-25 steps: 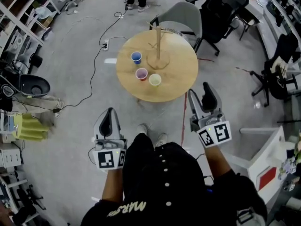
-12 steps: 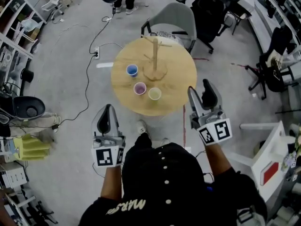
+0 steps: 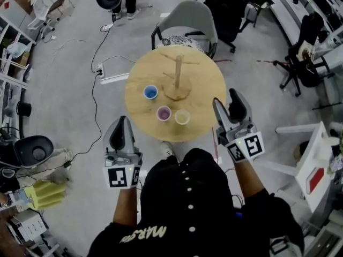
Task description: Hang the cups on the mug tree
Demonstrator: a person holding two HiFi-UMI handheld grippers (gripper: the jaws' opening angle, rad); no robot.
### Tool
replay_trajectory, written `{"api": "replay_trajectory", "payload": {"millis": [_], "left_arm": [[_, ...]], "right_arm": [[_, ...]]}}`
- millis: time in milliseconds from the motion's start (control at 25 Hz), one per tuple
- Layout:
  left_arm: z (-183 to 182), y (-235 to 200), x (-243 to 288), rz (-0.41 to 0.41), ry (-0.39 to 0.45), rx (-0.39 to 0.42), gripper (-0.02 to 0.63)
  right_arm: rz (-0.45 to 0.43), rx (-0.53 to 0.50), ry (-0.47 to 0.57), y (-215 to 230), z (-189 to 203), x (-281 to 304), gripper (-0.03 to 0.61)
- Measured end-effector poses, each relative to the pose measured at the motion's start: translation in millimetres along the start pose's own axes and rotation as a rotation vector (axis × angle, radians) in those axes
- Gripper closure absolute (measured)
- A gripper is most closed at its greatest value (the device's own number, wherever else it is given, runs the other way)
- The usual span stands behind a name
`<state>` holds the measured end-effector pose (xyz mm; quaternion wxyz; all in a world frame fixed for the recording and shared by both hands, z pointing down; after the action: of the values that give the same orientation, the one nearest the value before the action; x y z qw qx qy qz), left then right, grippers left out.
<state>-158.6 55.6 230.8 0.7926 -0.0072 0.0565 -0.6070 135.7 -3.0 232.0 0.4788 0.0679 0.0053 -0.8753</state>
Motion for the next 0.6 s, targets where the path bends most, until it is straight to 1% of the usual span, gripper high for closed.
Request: {"api": "replay_trajectory", "payload": {"millis": [160, 240, 360, 480, 600], "left_arm": [[16.5, -0.9, 30.1, 0.060, -0.035, 0.031, 0.618], [24.0, 3.5, 40.8, 0.074, -0.042, 0.040, 0.618], [35.1, 3.8, 52.8, 0.066, -0.063, 0.036, 0.618], [42.7, 4.2, 62.2, 0.059, -0.076, 0.022, 0.618], [50.2, 11.1, 74.1, 0.044, -0.092, -0.013, 0.618]], "right_arm": [[0.023, 0.001, -0.039, 17.8, 13.2, 10.4, 0.336], [0.033, 0.000, -0.053, 27.7, 22.1, 12.0, 0.336], [0.035, 0.004, -0.079, 37.2, 36.7, 16.6, 0.336], [0.002, -0.002, -0.099, 39.0, 49.1, 23.9, 0.333], [-0.030, 0.003, -0.169, 44.1, 74.4, 24.3, 0.323]]}}
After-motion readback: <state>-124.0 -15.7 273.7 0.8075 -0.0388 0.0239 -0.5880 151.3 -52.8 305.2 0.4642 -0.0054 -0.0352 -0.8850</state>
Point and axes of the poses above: the fingertips, and each gripper's own axes: x forward along the fingers, y to its right, z out of its underside, the point moved 1 cm from there along -x, backward along the fingers, and after that the axes turned 4 degrees about -x, right-handed, at the moved point
